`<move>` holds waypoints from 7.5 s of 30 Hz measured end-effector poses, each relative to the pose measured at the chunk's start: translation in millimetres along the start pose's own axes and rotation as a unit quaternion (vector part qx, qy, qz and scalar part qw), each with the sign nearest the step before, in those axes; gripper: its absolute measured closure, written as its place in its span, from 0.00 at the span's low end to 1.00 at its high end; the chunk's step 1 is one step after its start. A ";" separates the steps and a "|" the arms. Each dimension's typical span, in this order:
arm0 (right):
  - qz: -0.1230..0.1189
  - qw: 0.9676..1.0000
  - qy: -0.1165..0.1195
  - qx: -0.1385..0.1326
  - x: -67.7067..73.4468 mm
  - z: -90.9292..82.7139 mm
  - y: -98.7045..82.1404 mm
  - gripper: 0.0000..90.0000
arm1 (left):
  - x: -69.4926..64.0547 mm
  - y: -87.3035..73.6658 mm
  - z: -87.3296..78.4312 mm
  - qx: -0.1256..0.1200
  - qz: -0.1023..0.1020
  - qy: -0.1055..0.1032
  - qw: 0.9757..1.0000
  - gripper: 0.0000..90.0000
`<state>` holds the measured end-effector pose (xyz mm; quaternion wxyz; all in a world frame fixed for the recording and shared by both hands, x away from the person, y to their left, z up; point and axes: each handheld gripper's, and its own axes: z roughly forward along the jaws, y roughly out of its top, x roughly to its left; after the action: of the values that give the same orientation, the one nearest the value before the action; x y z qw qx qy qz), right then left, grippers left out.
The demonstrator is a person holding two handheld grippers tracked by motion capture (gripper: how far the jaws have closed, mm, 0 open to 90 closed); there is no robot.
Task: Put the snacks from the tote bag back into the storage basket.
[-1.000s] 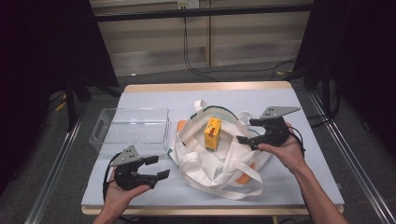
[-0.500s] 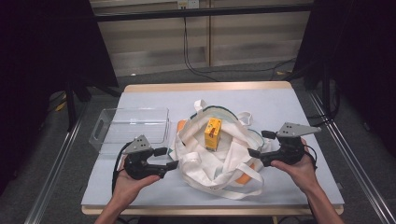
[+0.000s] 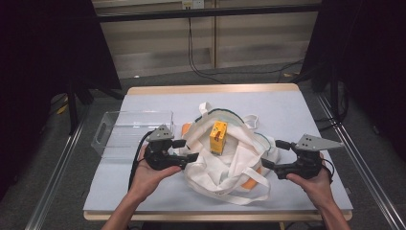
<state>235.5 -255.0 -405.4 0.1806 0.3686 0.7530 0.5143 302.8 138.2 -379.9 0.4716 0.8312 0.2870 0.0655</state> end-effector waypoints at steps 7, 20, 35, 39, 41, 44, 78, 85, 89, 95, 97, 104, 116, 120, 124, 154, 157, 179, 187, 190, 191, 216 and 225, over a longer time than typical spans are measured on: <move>0.005 1.000 0.005 0.010 -0.9 3.7 -3.8 0.17 | -2.5 19.2 18.7 0.014 -0.013 0.010 1.000 0.38; -0.001 1.000 0.011 0.016 -0.3 4.7 -4.1 0.17 | -2.1 47.5 51.9 0.056 -0.014 0.019 0.998 0.33; 0.000 1.000 0.017 0.026 -1.6 7.4 -5.3 0.17 | 4.9 62.7 87.5 0.125 -0.035 0.039 0.991 0.31; 0.002 0.999 0.016 0.029 -2.6 7.7 -6.1 0.17 | 7.4 63.2 94.5 0.118 -0.049 0.037 0.991 0.25; 0.001 0.999 0.016 0.031 -3.0 8.2 -6.8 0.17 | 5.7 63.5 99.6 0.115 -0.049 0.039 0.991 0.23; 0.001 0.999 0.017 0.032 -3.3 8.7 -7.4 0.17 | 4.2 63.2 105.6 0.119 -0.057 0.043 0.990 0.22; 0.008 0.999 0.018 0.030 -5.4 8.4 -8.2 0.17 | 7.4 61.6 104.5 0.114 -0.018 0.044 0.992 0.55; 0.006 0.999 0.020 0.030 -5.9 8.6 -9.3 0.17 | 2.2 66.4 88.0 0.107 0.007 0.028 0.994 0.55; 0.008 0.999 0.024 0.030 -5.0 9.6 -9.6 0.17 | 2.9 67.2 79.9 0.100 0.024 0.017 0.995 0.55; 0.005 0.999 0.026 0.023 -2.8 9.0 -8.1 0.16 | 8.7 64.8 71.2 0.091 0.036 -0.005 0.995 0.55; 0.004 0.999 0.026 0.024 -2.6 9.4 -8.2 0.16 | 10.9 64.7 68.4 0.095 0.043 -0.008 0.995 0.55; 0.004 0.999 0.027 0.024 -2.3 8.9 -8.4 0.16 | 14.6 66.1 59.6 0.086 0.052 -0.024 0.995 0.55; 0.003 0.999 0.026 0.022 -1.8 7.6 -7.9 0.15 | 22.9 75.2 37.2 0.068 0.059 -0.031 0.995 0.55; 0.003 0.999 0.027 0.021 -1.6 8.2 -7.7 0.16 | 25.1 79.9 29.5 0.055 0.059 -0.044 0.996 0.55; 0.005 0.999 0.028 0.019 -1.8 7.3 -7.3 0.15 | 29.3 84.2 22.3 0.051 0.063 -0.048 0.996 0.55; 0.005 0.999 0.030 0.018 -0.7 7.9 -7.8 0.14 | 68.0 101.3 -27.3 0.025 0.075 -0.058 0.995 0.55; 0.004 0.999 0.030 0.019 -1.2 7.7 -8.0 0.14 | 72.6 101.5 -32.8 0.022 0.070 -0.062 0.995 0.55; 0.004 0.999 0.031 0.022 -0.3 9.5 -8.8 0.14 | 115.4 94.8 -71.3 0.020 0.078 -0.011 0.997 0.55; 0.005 0.999 0.031 0.024 0.0 10.5 -9.2 0.14 | 129.1 89.8 -75.4 0.027 0.088 0.002 0.996 0.55; 0.007 0.999 0.031 0.024 0.0 10.4 -9.1 0.13 | 135.6 89.0 -75.1 0.039 0.093 0.008 0.995 0.55; 0.007 0.999 0.031 0.023 -0.1 10.3 -9.2 0.13 | 138.2 88.8 -75.2 0.043 0.095 0.007 0.995 0.55; 0.003 0.999 0.032 0.029 0.6 11.7 -10.2 0.12 | 167.3 70.3 -67.0 0.077 0.078 0.016 0.994 0.55; 0.005 0.999 0.030 0.029 0.2 11.5 -10.6 0.12 | 171.5 62.2 -59.1 0.082 0.071 0.021 0.994 0.56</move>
<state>238.9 -249.7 -419.6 0.1443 0.3621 0.7706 0.5042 448.0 250.4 -324.3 0.3904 0.8838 0.2409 0.0924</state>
